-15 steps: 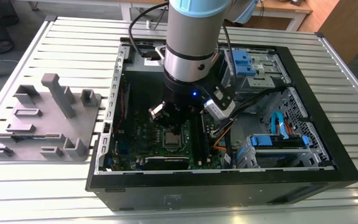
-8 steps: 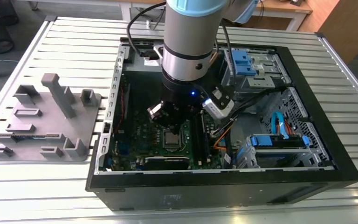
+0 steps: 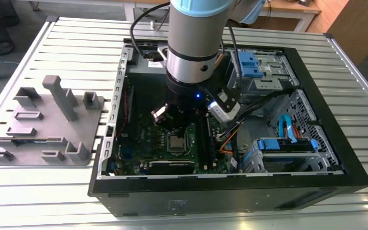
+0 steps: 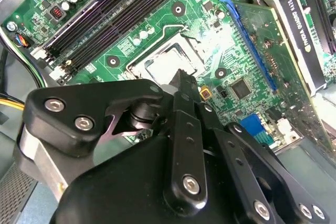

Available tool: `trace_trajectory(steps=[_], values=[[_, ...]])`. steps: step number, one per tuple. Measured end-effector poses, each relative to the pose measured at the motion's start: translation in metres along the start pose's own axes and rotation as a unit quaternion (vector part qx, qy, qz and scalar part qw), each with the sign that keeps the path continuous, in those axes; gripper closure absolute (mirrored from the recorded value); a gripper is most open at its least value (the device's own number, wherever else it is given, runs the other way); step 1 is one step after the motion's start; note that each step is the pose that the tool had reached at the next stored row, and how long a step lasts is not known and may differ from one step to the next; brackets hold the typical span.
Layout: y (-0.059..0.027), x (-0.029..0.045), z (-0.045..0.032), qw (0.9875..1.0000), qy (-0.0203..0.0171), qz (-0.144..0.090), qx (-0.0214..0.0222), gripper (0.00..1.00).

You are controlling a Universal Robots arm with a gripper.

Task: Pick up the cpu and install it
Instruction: 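Install the first cpu locking lever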

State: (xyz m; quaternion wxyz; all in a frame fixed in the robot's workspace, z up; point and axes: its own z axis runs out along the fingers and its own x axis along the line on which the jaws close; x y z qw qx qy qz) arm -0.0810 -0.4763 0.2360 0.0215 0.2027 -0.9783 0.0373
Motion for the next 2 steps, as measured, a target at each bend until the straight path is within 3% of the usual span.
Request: trace_trajectory(steps=[2], values=[[0.0000, 0.0000, 0.0000, 1.0000, 0.0000, 0.000, 0.0000, 0.89]])
